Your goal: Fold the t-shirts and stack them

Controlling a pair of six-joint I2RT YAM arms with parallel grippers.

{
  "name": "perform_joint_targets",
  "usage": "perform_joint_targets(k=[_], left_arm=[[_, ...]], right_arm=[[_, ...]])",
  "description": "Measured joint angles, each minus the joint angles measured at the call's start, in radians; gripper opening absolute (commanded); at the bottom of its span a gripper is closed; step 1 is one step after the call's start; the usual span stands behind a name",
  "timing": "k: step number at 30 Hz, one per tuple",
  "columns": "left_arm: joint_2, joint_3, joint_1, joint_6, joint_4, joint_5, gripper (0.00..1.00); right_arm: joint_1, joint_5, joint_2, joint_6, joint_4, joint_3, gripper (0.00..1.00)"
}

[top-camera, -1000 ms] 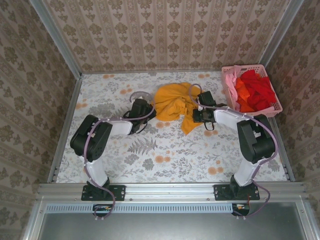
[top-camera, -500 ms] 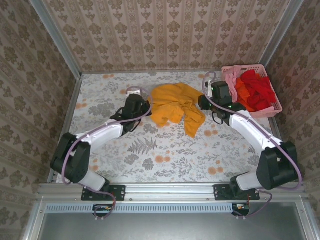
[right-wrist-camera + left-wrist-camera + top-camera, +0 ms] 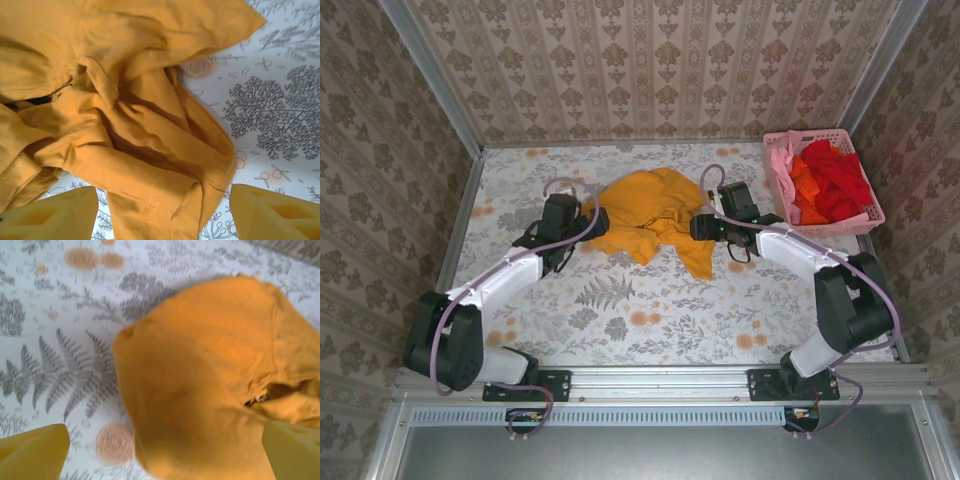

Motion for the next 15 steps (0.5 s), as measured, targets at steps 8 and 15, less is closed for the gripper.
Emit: perform_joint_targets(k=[8,15], left_arm=[[0.076,-0.141,-0.001,-0.111,0.1,0.064,0.91],[0.262,-0.108,-0.002,-0.168,0.268,0.135,0.14]], right_arm=[[0.003,0.01,0.111,0.043,0.003,0.0,0.64],[0.003,-0.032,0.212,0.112,0.032,0.015,0.14]])
